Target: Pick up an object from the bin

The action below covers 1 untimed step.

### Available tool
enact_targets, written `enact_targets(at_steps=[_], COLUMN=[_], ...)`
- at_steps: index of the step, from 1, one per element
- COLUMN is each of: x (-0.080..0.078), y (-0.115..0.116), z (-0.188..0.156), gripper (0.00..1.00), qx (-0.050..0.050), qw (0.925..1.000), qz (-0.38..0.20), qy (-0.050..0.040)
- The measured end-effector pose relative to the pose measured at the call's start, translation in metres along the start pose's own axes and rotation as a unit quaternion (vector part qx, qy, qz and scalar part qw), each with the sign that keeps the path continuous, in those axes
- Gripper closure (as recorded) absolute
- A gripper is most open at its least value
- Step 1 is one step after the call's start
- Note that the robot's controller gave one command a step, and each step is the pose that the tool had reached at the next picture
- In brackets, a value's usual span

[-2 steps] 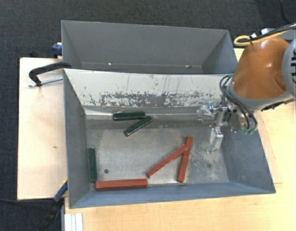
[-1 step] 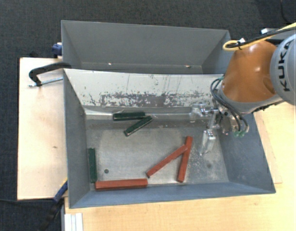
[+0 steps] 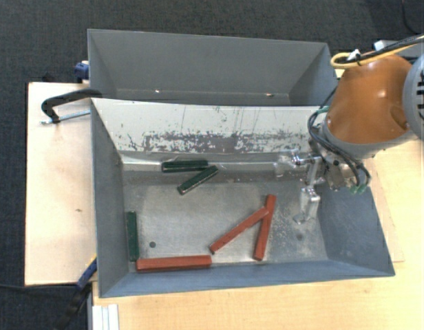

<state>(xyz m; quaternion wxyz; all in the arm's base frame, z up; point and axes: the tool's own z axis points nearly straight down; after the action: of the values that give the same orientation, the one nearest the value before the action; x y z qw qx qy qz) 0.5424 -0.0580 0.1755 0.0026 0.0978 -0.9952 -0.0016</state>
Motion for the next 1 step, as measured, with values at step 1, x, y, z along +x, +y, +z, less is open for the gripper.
enact_targets(at_steps=[1], x=[-0.0096], y=[0.01], z=[0.0116], gripper=[0.0], qx=[0.004], qw=[0.9999], qz=[-0.008], qy=[-0.0103])
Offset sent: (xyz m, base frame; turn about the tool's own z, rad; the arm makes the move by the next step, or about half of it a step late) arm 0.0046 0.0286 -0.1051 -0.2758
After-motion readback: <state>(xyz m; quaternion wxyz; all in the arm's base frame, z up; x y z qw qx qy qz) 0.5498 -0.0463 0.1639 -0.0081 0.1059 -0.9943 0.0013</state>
